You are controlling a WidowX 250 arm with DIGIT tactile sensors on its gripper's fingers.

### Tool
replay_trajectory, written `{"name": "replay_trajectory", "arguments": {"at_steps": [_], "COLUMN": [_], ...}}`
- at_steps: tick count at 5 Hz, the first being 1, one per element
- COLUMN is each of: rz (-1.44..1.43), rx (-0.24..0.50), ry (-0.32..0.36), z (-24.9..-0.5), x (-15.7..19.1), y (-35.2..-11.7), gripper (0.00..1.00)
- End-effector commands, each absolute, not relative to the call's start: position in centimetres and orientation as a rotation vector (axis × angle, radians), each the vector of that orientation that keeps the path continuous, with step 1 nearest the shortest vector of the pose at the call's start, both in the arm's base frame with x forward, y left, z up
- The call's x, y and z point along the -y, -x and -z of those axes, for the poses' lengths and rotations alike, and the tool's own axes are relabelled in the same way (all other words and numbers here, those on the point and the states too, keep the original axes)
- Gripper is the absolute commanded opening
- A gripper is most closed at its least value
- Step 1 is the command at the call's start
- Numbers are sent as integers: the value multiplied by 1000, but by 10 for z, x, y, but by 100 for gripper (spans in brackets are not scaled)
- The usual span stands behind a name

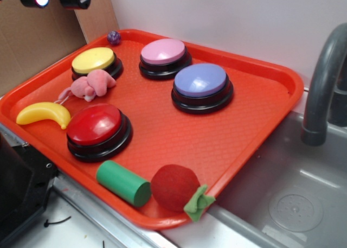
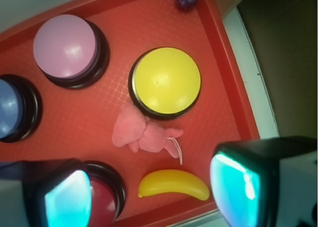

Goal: Push the yellow button.

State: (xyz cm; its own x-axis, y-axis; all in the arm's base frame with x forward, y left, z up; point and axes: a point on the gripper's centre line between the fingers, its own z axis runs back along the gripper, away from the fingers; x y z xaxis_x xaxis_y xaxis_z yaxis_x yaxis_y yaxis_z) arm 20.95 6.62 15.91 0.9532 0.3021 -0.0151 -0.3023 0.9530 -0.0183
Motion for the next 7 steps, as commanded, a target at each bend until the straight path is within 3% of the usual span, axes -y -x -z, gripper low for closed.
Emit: {"name": "replay_trajectory", "arguments": {"at_steps": [1,7], "rz": [-277,-254], "rx": [66,77], "ry": [9,19], "z": [-188,-202], "x": [-63,-54], "y": [-212,-200], "gripper": [100,100]}}
